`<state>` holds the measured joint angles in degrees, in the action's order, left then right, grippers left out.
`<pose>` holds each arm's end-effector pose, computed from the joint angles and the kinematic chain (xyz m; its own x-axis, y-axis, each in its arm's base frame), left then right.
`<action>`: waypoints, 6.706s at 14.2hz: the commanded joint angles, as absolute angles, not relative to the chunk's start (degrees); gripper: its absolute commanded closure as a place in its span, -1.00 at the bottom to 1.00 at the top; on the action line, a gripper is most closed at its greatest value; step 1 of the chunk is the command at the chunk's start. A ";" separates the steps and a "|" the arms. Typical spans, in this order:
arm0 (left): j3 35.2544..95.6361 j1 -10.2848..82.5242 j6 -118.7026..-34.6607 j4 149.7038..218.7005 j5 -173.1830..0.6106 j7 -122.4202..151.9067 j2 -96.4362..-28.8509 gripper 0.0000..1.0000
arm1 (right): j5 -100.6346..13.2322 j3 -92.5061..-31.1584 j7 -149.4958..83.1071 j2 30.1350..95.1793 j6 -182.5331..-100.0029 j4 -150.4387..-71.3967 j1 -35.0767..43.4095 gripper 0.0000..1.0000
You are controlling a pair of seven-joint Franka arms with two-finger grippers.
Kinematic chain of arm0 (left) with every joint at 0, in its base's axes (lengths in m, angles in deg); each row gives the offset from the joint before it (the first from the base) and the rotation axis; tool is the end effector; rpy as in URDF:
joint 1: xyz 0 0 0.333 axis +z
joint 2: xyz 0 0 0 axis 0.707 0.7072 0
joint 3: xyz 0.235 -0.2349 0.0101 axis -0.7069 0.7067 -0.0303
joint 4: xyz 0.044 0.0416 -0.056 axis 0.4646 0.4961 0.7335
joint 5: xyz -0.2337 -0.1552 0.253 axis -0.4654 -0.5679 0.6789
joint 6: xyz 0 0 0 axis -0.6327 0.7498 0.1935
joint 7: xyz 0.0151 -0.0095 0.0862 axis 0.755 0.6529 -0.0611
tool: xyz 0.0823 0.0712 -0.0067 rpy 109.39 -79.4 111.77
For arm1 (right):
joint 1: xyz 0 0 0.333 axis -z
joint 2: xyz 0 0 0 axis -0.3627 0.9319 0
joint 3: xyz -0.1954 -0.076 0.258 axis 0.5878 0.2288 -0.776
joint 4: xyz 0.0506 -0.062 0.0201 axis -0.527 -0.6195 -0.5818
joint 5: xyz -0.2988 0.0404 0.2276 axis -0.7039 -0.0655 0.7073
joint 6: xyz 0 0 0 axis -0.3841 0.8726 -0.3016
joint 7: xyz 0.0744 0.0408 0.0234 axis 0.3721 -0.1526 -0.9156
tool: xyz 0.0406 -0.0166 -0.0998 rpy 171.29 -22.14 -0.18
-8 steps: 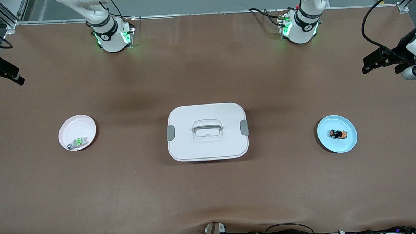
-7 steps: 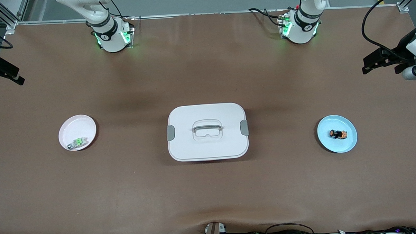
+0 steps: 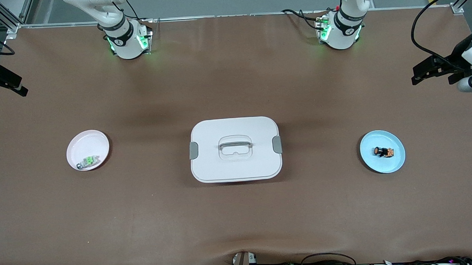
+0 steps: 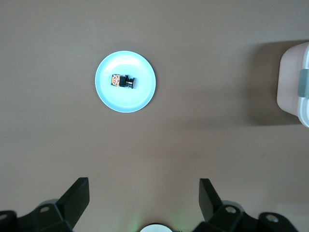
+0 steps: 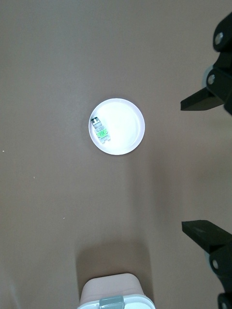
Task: Transfer orange switch to right arm and place
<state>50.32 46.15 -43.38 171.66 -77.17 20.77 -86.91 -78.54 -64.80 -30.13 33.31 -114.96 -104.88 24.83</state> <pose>0.5348 -0.0175 0.6406 0.9962 -0.0265 -0.0827 -0.0267 -0.9996 -0.0016 0.5018 -0.0505 0.6686 0.9968 -0.0704 0.0383 -0.0689 -0.9968 -0.0397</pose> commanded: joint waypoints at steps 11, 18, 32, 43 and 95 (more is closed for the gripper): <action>49.40 51.15 -64.09 183.70 -76.42 18.74 -78.60 -1.00 | -79.23 -65.79 -30.45 33.83 -114.42 -103.83 26.10 -1.00; 49.67 51.58 -77.18 196.10 -76.42 16.53 -78.25 -1.00 | -79.23 -65.79 -30.45 33.83 -114.42 -103.83 26.10 -1.00; 49.76 55.37 -103.56 204.28 -76.24 36.39 -65.86 -1.00 | -79.23 -65.79 -30.45 33.83 -114.68 -103.83 26.10 -1.00; 49.76 54.84 -109.55 203.32 -70.35 38.68 -60.06 -1.00 | -79.23 -65.79 -30.45 33.83 -114.59 -103.83 26.01 -1.00; 68.92 49.13 -80.11 185.22 -70.88 -16.41 -66.20 1.00 | -62.82 -66.31 -6.45 32.25 -122.67 -118.32 4.48 -1.00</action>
<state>68.82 49.82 -81.98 187.46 -71.24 -14.52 -67.02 -66.33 -66.86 -7.43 35.03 -120.64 -114.47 5.03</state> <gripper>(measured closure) 0.269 0.000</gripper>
